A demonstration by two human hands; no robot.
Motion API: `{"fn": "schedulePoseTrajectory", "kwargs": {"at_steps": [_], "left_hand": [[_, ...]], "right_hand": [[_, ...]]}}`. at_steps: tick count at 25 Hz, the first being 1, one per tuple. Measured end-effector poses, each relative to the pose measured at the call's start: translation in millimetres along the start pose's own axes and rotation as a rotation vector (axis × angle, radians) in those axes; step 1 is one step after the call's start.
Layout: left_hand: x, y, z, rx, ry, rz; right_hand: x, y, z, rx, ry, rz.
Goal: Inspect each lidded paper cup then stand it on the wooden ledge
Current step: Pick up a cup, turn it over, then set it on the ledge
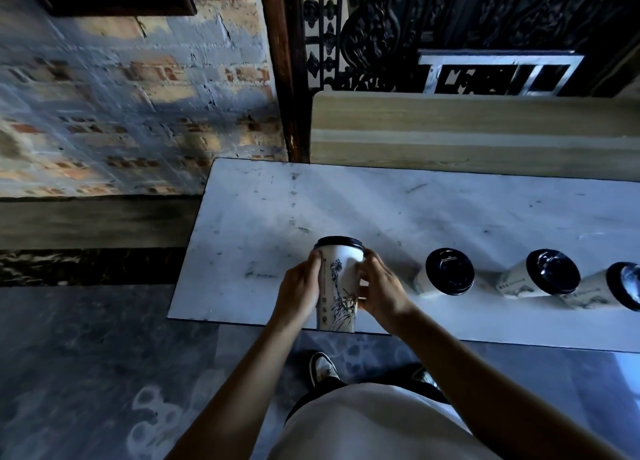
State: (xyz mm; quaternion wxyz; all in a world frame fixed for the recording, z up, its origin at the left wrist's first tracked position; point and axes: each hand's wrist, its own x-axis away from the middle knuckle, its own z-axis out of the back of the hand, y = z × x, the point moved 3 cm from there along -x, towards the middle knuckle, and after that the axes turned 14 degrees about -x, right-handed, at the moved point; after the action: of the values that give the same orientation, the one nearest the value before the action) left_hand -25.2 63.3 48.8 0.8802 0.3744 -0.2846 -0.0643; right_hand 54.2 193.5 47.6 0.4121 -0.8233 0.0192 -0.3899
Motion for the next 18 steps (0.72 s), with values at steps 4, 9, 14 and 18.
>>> {"fn": "schedulePoseTrajectory", "kwargs": {"at_steps": [4, 9, 14, 18], "left_hand": [[7.5, 0.0, 8.9, 0.121, 0.218, -0.079], [19.8, 8.9, 8.3, 0.096, 0.217, -0.259], [16.9, 14.3, 14.6, 0.084, 0.298, -0.286], [15.6, 12.5, 17.6, 0.104, 0.300, -0.291]], "right_hand": [[0.9, -8.2, 2.2, 0.027, 0.013, 0.019], [-0.4, -21.1, 2.0, 0.067, -0.050, 0.050], [-4.7, -26.7, 5.4, 0.039, -0.081, 0.055], [-7.1, -27.3, 6.8, -0.007, -0.089, 0.071]]}}
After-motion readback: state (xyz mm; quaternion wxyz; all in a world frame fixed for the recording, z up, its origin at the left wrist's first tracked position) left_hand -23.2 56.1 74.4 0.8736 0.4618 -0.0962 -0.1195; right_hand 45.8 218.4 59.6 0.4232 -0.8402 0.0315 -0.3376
